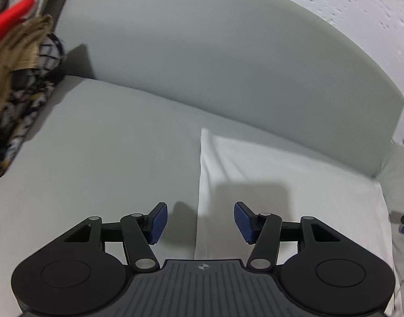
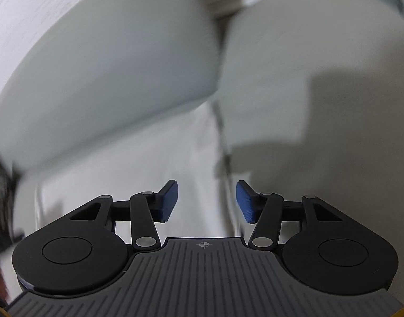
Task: Fold clothes
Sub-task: 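Grasp the T-shirt collar edge with both grippers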
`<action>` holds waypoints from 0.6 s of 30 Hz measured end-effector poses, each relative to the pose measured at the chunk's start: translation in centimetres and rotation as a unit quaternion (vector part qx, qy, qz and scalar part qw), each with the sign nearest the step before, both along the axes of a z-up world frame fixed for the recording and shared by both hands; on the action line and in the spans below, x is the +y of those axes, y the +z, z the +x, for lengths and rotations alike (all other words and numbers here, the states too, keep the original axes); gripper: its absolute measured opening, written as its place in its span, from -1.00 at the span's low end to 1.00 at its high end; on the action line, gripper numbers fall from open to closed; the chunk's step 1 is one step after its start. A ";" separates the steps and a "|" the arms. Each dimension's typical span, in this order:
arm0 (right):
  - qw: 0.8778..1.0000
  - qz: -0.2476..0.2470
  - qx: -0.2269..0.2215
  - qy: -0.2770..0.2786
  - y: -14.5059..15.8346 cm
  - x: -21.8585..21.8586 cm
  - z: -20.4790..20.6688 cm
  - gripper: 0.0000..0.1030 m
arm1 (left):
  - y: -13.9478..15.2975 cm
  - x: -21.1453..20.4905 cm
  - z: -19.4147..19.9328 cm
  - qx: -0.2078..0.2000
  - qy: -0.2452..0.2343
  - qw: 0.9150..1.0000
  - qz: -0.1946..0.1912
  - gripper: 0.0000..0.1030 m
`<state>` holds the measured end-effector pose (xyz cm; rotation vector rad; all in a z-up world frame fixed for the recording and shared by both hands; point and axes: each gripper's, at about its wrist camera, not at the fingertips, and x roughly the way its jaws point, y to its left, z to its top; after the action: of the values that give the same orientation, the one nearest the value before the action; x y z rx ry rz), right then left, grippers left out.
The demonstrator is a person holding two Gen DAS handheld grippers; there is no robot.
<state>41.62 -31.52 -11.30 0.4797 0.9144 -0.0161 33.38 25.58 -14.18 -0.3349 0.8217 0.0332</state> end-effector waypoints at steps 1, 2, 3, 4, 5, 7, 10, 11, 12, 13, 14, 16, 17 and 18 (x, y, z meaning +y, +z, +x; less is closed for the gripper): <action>1.000 0.014 -0.002 -0.011 -0.7 -0.8 1.1 -0.03 | -0.3 0.1 0.9 -0.001 -0.002 1.000 -0.005 0.03; 1.000 0.021 -0.006 -0.015 -1.2 -1.3 2.2 -0.14 | -0.7 0.2 1.8 -0.002 -0.004 1.000 -0.011 -0.01; 1.000 0.024 -0.011 -0.015 -1.6 -1.7 3.2 -0.30 | -1.0 0.3 2.6 0.001 -0.008 1.000 -0.014 -0.01; 1.000 0.026 -0.013 -0.011 -1.9 -1.9 4.2 -0.33 | -1.3 0.3 3.5 0.005 -0.013 1.000 -0.017 -0.01; 1.000 0.028 -0.011 -0.005 -2.1 -2.1 5.2 -0.33 | -1.7 0.4 4.3 0.010 -0.019 1.000 -0.019 -0.01; 0.999 0.032 -0.008 0.005 -2.5 -2.2 6.7 -0.37 | -2.0 0.5 5.5 0.006 -0.027 0.999 -0.019 -0.01; 0.999 0.028 -0.007 0.019 -2.6 -2.0 8.6 -0.37 | -2.0 0.9 7.0 -0.003 -0.039 0.998 -0.039 0.15; 0.999 0.027 -0.005 0.026 -2.7 -1.9 9.1 -0.36 | -1.9 1.1 7.4 -0.005 -0.043 0.998 -0.048 0.22; 0.999 0.025 -0.001 0.035 -2.8 -1.7 9.5 -0.31 | -1.8 1.0 7.9 -0.006 -0.051 0.997 -0.050 0.24; 0.999 0.020 0.000 0.041 -2.9 -1.4 9.9 -0.28 | -1.8 0.8 8.3 -0.005 -0.057 0.997 -0.046 0.24; 0.999 0.011 0.001 0.045 -2.9 -1.2 10.1 -0.30 | -1.8 0.7 8.7 -0.004 -0.063 0.997 -0.042 0.23; 0.999 -0.006 0.001 0.053 -3.0 -0.7 10.6 -0.70 | -1.8 0.4 9.2 -0.006 -0.067 0.997 -0.033 0.12; 0.998 -0.010 0.000 0.056 -3.0 -0.6 10.7 -0.77 | -1.8 0.2 9.4 -0.009 -0.064 0.998 -0.022 -0.16; 0.999 -0.010 -0.003 0.053 -3.0 -0.6 10.7 -0.88 | -1.7 0.1 9.4 -0.011 -0.058 0.998 -0.011 -0.60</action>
<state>52.32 -32.10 -14.32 0.4114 0.9325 0.0730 42.82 25.70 -15.88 -0.3076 0.8190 -0.0872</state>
